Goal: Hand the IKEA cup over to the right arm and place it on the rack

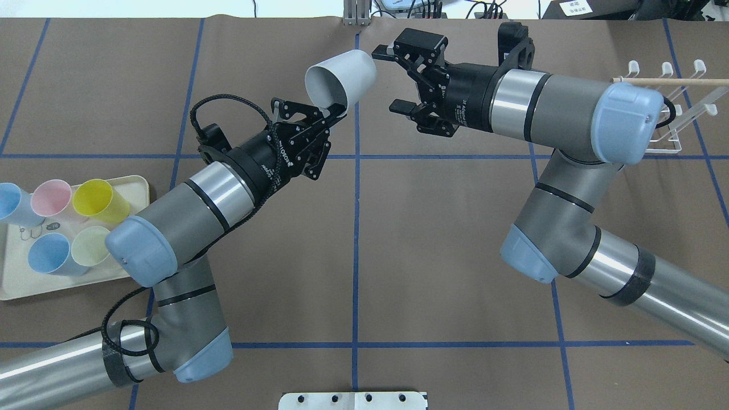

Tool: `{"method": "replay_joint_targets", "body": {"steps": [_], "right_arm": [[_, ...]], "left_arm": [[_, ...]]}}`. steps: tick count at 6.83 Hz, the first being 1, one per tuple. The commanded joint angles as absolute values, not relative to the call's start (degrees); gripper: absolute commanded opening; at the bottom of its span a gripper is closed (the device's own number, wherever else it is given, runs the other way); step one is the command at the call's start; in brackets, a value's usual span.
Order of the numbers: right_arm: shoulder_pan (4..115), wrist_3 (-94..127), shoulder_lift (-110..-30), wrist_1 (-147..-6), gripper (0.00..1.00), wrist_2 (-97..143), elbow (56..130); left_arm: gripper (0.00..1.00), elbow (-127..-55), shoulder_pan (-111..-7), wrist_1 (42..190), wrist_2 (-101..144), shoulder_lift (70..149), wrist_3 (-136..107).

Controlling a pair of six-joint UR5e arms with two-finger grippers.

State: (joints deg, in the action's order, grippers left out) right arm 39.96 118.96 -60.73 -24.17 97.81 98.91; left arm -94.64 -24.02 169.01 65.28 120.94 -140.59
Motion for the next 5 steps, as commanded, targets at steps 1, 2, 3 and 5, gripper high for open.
{"method": "replay_joint_targets", "body": {"steps": [1,2,3,5], "right_arm": [[39.9,119.0,-60.38,-24.17,1.0,97.74,98.35],[39.73,119.44,-60.29,-24.17,1.0,97.73,98.18],[39.64,119.62,-60.29,-24.17,1.0,97.73,98.17],[39.64,119.62,-60.12,-24.17,1.0,97.73,98.0]], "left_arm": [[0.0,-93.26,-22.06,169.01,63.72,122.95,-140.27],[0.0,-92.82,-21.97,169.01,63.63,123.83,-140.27],[0.0,-92.81,-21.97,168.93,63.63,124.1,-140.27],[0.0,-92.72,-21.45,168.93,63.46,124.54,-140.27]]}}
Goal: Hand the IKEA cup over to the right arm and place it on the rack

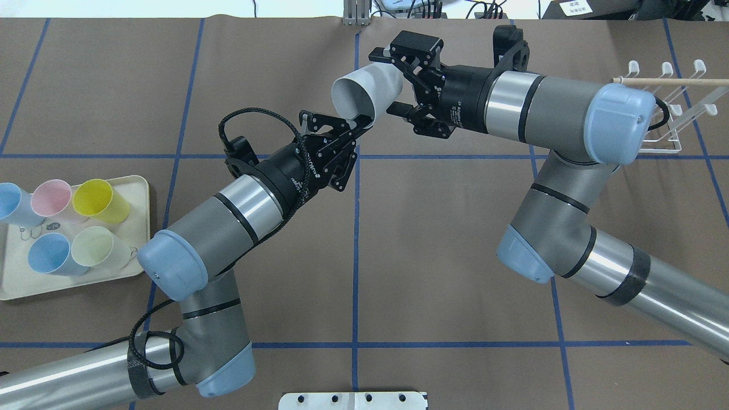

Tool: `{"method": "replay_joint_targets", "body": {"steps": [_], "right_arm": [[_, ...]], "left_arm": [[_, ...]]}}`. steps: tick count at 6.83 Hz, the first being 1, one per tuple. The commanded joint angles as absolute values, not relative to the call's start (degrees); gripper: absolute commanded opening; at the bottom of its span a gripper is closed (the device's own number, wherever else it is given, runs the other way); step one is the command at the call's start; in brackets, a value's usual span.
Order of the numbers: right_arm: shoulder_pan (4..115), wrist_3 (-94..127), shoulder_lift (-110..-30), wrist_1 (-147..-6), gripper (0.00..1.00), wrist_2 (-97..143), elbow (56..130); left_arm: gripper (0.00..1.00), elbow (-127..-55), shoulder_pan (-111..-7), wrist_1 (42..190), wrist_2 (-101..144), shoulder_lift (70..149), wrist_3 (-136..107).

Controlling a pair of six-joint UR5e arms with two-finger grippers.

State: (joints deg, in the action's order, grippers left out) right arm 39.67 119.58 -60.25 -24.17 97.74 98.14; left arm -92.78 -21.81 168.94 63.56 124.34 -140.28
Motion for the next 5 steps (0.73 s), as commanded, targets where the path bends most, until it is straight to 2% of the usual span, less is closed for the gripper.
{"method": "replay_joint_targets", "body": {"steps": [1,2,3,4,5], "right_arm": [[39.64,119.97,-58.38,-24.17,1.0,97.65,96.61],[39.55,119.97,-57.92,-24.17,1.0,97.73,95.81],[39.64,120.14,-57.92,-24.17,0.77,97.73,95.71],[39.73,120.23,-58.09,-24.08,0.01,97.91,95.45],[39.9,120.23,-58.36,-24.0,0.0,97.91,95.36]], "left_arm": [[0.0,-92.81,-21.36,168.93,63.2,125.15,-140.19],[0.0,-92.73,-21.01,168.84,62.58,125.77,-140.19],[0.0,-92.64,-20.92,168.92,62.58,125.68,-140.19],[0.26,-92.72,-21.09,169.27,62.67,125.16,-140.01],[0.99,-93.68,-21.09,169.02,62.84,125.85,-139.92]]}}
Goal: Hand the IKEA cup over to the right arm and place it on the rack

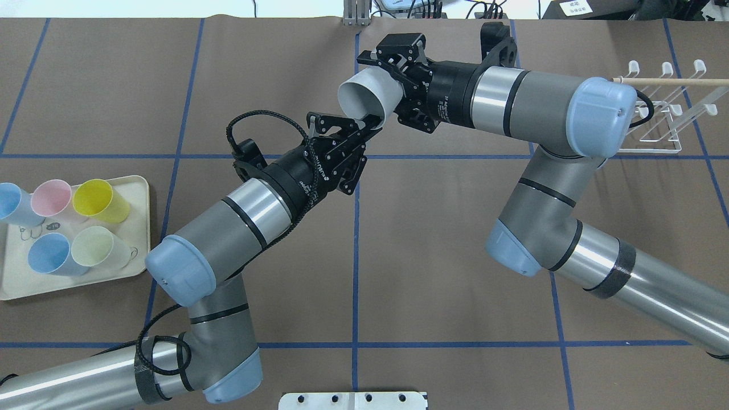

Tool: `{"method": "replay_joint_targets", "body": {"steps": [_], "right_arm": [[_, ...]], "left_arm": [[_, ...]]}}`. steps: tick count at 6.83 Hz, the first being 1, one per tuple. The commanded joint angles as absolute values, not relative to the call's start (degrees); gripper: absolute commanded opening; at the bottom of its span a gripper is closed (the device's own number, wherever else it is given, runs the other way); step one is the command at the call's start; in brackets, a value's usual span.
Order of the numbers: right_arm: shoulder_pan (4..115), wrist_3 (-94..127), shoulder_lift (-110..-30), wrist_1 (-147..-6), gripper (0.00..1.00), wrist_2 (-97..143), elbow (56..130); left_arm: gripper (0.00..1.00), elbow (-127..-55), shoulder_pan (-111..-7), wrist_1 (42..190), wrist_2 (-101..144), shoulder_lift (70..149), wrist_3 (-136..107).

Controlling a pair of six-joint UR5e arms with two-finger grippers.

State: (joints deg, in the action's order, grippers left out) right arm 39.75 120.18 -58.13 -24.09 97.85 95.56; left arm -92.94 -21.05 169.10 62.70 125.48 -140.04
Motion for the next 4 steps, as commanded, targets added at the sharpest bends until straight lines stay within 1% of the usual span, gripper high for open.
{"method": "replay_joint_targets", "body": {"steps": [1,2,4], "right_arm": [[40.86,120.15,-59.06,-23.99,0.0,97.82,95.27],[43.04,120.23,-59.67,-23.99,0.0,97.82,95.27],[49.01,119.88,-63.53,-24.08,0.0,98.87,95.27]], "left_arm": [[1.0,-94.21,-21.44,169.1,62.93,126.12,-139.83],[1.0,-94.31,-21.71,169.1,62.93,125.95,-139.83],[1.0,-94.48,-22.15,169.1,63.19,125.6,-136.96]]}}
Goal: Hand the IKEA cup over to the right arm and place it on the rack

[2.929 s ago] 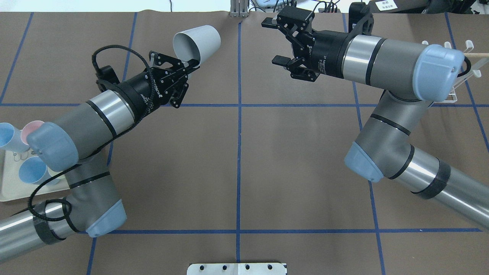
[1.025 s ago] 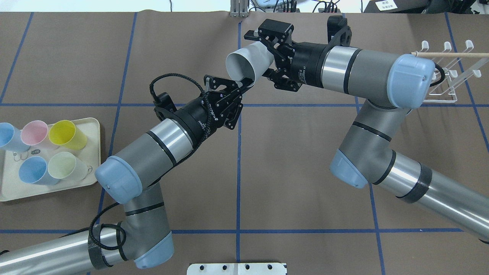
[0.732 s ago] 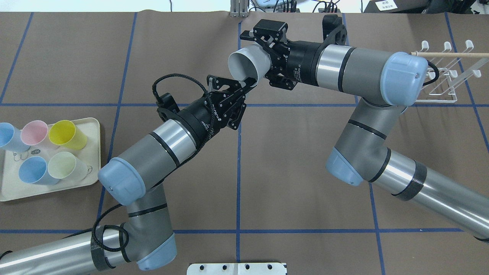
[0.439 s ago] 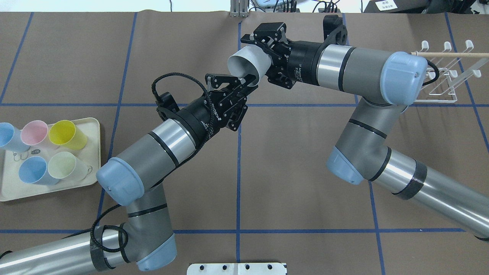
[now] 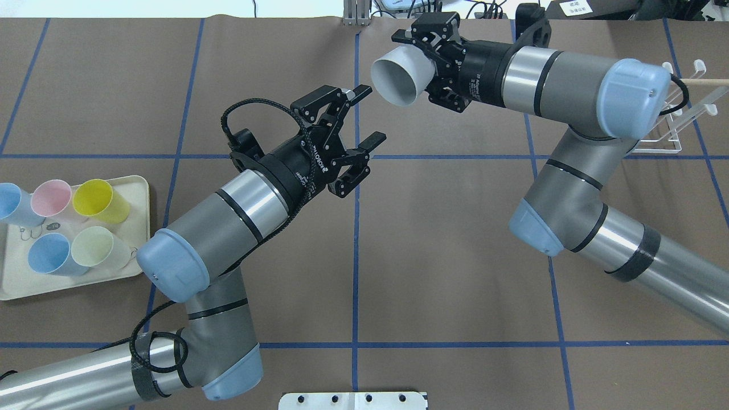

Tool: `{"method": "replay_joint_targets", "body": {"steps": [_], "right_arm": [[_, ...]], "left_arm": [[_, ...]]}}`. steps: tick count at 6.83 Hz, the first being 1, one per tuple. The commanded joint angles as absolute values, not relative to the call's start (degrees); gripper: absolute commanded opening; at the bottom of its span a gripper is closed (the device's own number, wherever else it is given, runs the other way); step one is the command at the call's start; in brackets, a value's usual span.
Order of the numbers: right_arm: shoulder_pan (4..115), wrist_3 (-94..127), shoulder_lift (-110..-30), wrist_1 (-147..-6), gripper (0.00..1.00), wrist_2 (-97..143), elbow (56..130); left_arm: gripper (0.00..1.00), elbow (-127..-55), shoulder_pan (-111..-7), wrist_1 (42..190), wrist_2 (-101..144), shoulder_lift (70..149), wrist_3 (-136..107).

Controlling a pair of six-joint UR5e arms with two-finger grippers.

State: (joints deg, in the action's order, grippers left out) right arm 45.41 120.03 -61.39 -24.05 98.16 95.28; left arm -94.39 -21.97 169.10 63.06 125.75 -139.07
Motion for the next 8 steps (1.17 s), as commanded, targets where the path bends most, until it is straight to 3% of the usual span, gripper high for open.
{"method": "replay_joint_targets", "body": {"steps": [1,4,8], "right_arm": [[53.22,118.32,-64.94,-24.34,0.0,101.31,95.27],[62.47,93.52,-73.54,-26.44,0.0,103.1,95.27],[73.54,66.06,-85.83,-29.79,0.0,101.87,96.41]], "left_arm": [[1.0,-94.57,-22.15,169.1,63.28,124.73,-133.28],[1.0,-94.92,-23.03,166.65,64.76,123.49,-125.89],[1.0,-102.12,-23.46,147.07,70.38,123.57,-114.96]]}}
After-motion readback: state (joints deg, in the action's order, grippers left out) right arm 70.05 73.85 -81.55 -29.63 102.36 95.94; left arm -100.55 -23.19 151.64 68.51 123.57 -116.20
